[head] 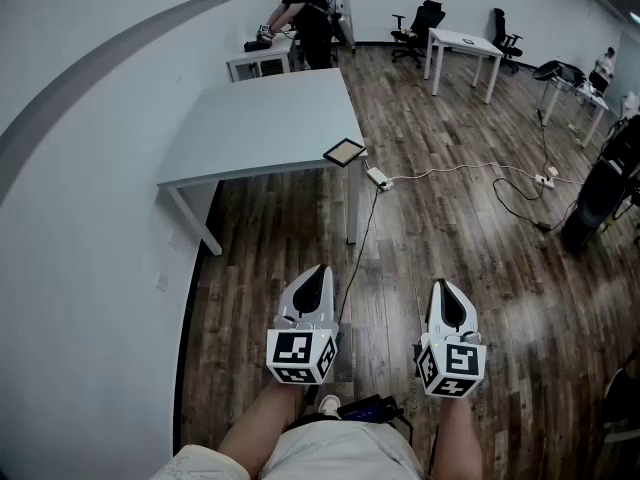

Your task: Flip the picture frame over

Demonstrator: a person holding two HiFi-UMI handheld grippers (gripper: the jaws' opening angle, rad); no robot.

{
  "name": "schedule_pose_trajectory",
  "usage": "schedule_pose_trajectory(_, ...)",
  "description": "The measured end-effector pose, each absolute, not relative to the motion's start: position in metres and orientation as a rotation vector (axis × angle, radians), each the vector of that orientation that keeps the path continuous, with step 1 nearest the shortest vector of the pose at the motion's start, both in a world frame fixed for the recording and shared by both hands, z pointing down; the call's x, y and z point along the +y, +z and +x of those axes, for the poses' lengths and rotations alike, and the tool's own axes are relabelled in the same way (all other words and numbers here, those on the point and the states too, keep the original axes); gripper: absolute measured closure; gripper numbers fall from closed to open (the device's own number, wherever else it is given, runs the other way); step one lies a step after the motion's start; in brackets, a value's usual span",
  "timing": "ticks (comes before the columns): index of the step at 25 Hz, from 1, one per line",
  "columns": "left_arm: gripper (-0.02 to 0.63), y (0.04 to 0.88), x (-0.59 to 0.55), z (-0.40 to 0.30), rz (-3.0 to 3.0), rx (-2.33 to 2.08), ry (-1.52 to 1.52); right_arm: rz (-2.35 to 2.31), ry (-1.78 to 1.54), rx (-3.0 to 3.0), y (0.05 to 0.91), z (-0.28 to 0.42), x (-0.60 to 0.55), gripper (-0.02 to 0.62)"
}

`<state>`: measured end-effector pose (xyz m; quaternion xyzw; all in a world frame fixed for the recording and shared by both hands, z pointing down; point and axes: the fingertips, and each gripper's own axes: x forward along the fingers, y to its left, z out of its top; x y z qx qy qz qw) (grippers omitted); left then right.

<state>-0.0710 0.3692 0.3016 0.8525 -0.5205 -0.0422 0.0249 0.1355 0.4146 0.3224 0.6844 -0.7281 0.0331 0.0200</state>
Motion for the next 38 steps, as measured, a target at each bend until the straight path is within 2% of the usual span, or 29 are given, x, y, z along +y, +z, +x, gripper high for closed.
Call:
schedule_pose_trajectory(13, 0.606, 0.298, 0.358, -0.081, 2.633, -1.607, -0.145, 2.117, 0.095, -2.262, 0.320, 0.131, 0.402, 0.572)
schedule_pose_trajectory(30, 0.606, 0.317, 0.307, -0.115, 2.646, -1.519, -0.115, 2.132, 0.150, -2.257, 0.332, 0.076, 0.356, 0.569)
schedule_pose_trajectory(38, 0.606, 0.326, 0.280, -0.112, 2.640, -1.477, -0.099, 2.140, 0.173, -2.229, 0.339, 0.074, 0.336, 0.569)
